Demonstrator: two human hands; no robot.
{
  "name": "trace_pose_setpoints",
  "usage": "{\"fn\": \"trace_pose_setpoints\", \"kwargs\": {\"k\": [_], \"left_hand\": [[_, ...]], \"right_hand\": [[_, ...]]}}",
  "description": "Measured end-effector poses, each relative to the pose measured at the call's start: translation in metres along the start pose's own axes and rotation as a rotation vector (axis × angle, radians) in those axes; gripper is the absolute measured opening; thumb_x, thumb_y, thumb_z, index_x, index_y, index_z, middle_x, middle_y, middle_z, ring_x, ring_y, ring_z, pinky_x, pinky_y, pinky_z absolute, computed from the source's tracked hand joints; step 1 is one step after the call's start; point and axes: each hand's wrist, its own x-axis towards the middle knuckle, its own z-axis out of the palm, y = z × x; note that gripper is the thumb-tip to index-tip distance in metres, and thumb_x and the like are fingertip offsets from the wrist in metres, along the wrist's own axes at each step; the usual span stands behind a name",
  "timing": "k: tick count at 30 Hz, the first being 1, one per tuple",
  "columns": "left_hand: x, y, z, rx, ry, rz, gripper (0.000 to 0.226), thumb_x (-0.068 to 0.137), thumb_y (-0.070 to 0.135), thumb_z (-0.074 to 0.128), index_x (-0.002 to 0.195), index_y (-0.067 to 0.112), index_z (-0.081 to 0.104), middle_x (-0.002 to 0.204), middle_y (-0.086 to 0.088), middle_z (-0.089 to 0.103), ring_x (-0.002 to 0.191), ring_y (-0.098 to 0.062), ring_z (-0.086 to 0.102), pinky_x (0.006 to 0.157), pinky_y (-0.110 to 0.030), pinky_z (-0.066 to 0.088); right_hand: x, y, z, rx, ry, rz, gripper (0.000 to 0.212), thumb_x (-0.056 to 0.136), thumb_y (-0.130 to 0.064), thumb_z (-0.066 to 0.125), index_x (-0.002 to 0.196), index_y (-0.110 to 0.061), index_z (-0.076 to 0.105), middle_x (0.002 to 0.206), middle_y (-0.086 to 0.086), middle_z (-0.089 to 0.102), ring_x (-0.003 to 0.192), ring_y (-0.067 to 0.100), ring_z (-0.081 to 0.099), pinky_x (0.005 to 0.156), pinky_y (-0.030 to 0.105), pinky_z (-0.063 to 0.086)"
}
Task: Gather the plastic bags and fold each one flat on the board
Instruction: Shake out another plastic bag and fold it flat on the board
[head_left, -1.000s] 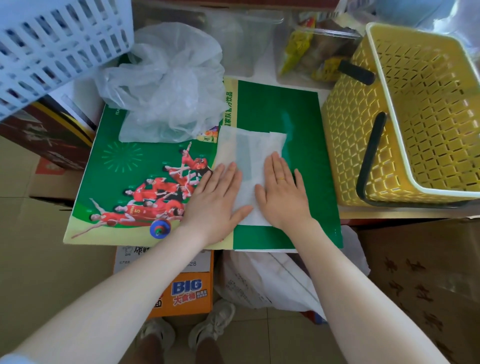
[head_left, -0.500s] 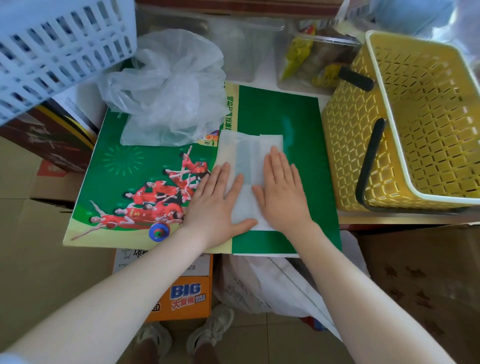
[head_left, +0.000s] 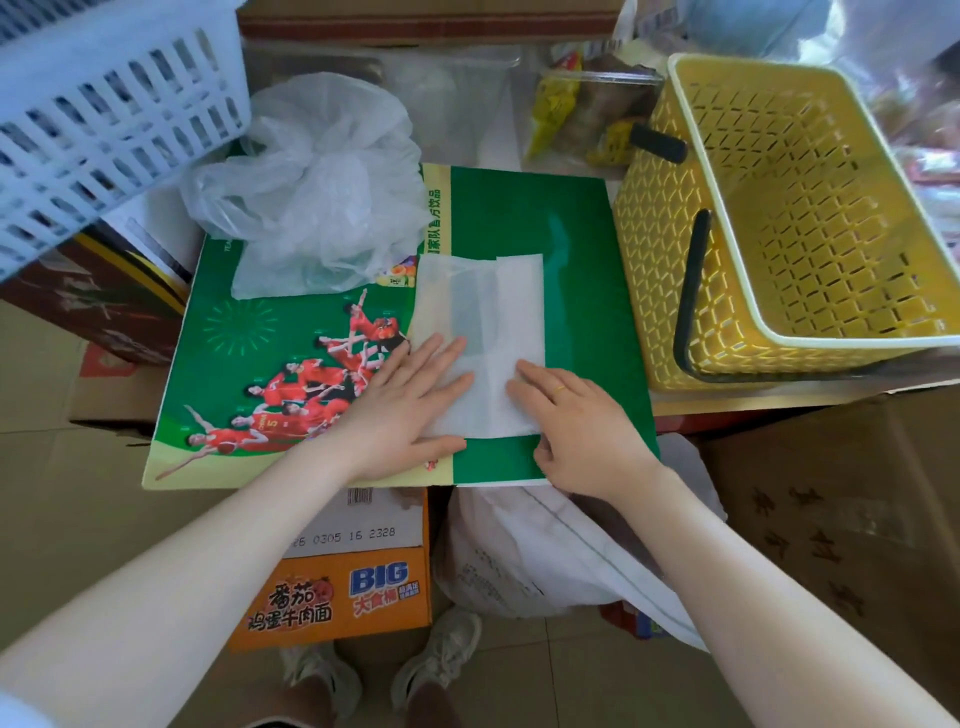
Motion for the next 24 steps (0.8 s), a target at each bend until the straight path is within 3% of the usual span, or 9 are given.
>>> {"fn": "trace_pose_setpoints", "kwargs": {"k": [3, 6, 10, 12, 14, 17, 19, 21, 24], "left_hand": [[-0.004, -0.003, 0.000, -0.066, -0.023, 0.035, 0.074, 0.076, 0.066, 0.005, 0.138, 0.028, -0.008, 0.148, 0.010, -0.015, 0.136, -0.005, -0.018, 0.099, -0.013, -0.029], [-0.011, -0.008, -0.002, -0.100, 0.019, 0.050, 0.080, 0.081, 0.067, 0.028, 0.142, 0.023, -0.001, 0.147, 0.010, -0.010, 0.138, -0.005, -0.007, 0.104, -0.015, -0.021], [-0.007, -0.009, -0.008, -0.095, 0.109, 0.054, 0.077, 0.077, 0.057, 0.046, 0.140, 0.014, 0.035, 0.150, -0.001, 0.027, 0.137, -0.017, 0.027, 0.112, -0.034, 0.016], [-0.006, -0.010, -0.010, -0.151, 0.196, 0.106, 0.061, 0.076, 0.043, 0.042, 0.125, 0.011, 0.056, 0.129, -0.007, 0.057, 0.117, -0.023, 0.054, 0.101, -0.040, 0.039], [-0.011, -0.008, -0.011, -0.324, 0.309, 0.087, 0.044, 0.082, 0.033, 0.039, 0.106, 0.010, 0.068, 0.093, -0.006, 0.071, 0.082, -0.020, 0.066, 0.077, -0.028, 0.050], [-0.025, 0.002, -0.012, -0.611, 0.373, -0.083, 0.045, 0.090, 0.044, 0.038, 0.087, 0.010, 0.066, 0.060, -0.006, 0.065, 0.049, -0.008, 0.056, 0.045, -0.011, 0.030], [-0.035, 0.009, -0.007, -0.685, 0.376, -0.121, 0.040, 0.091, 0.044, 0.037, 0.082, 0.014, 0.063, 0.047, -0.001, 0.053, 0.041, -0.009, 0.044, 0.039, -0.016, 0.023], [-0.040, 0.015, -0.004, -0.684, 0.395, -0.138, 0.038, 0.093, 0.043, 0.038, 0.075, 0.019, 0.061, 0.043, 0.007, 0.035, 0.041, -0.009, 0.038, 0.041, -0.018, 0.020], [-0.034, 0.021, -0.002, -0.684, 0.420, -0.279, 0.036, 0.096, 0.037, 0.035, 0.105, 0.016, 0.063, 0.051, -0.003, 0.048, 0.045, -0.007, 0.044, 0.044, -0.017, 0.022]], "right_hand": [[0.003, 0.005, -0.007, 0.044, -0.005, 0.008, 0.060, 0.065, -0.017, 0.052, 0.124, -0.009, 0.054, 0.140, 0.009, 0.048, 0.119, 0.032, 0.049, 0.093, 0.042, 0.044], [0.003, 0.004, -0.004, 0.167, 0.092, 0.033, 0.038, 0.069, -0.015, 0.053, 0.106, -0.008, 0.061, 0.131, 0.008, 0.056, 0.111, 0.033, 0.055, 0.086, 0.043, 0.049], [0.000, 0.004, -0.001, 0.396, 0.206, 0.105, 0.014, 0.088, -0.005, 0.050, 0.096, -0.006, 0.062, 0.124, 0.004, 0.061, 0.113, 0.026, 0.055, 0.091, 0.029, 0.040], [-0.003, 0.002, -0.008, 0.663, 0.177, 0.264, 0.018, 0.094, -0.005, 0.045, 0.101, -0.010, 0.061, 0.103, -0.005, 0.065, 0.095, 0.005, 0.057, 0.079, 0.016, 0.037], [-0.006, -0.003, -0.013, 0.912, 0.140, 0.386, 0.019, 0.097, -0.013, 0.040, 0.089, -0.017, 0.057, 0.076, -0.002, 0.056, 0.067, 0.003, 0.046, 0.065, 0.021, 0.032], [-0.015, -0.013, -0.018, 1.104, 0.041, 0.561, 0.025, 0.095, -0.024, 0.038, 0.075, -0.023, 0.054, 0.066, -0.008, 0.048, 0.060, 0.003, 0.043, 0.068, 0.028, 0.033], [-0.026, -0.020, -0.017, 1.079, -0.039, 0.479, 0.020, 0.095, -0.028, 0.041, 0.084, -0.026, 0.058, 0.073, -0.013, 0.055, 0.064, -0.008, 0.051, 0.074, 0.026, 0.039], [-0.034, -0.026, -0.013, 1.076, -0.040, 0.371, 0.023, 0.088, -0.036, 0.050, 0.094, -0.018, 0.062, 0.084, -0.010, 0.062, 0.079, -0.002, 0.058, 0.077, 0.022, 0.043], [-0.027, -0.029, -0.009, 0.981, 0.057, 0.478, 0.037, 0.089, -0.034, 0.055, 0.087, 0.003, 0.054, 0.070, 0.006, 0.052, 0.062, 0.006, 0.047, 0.061, 0.021, 0.034]]}}
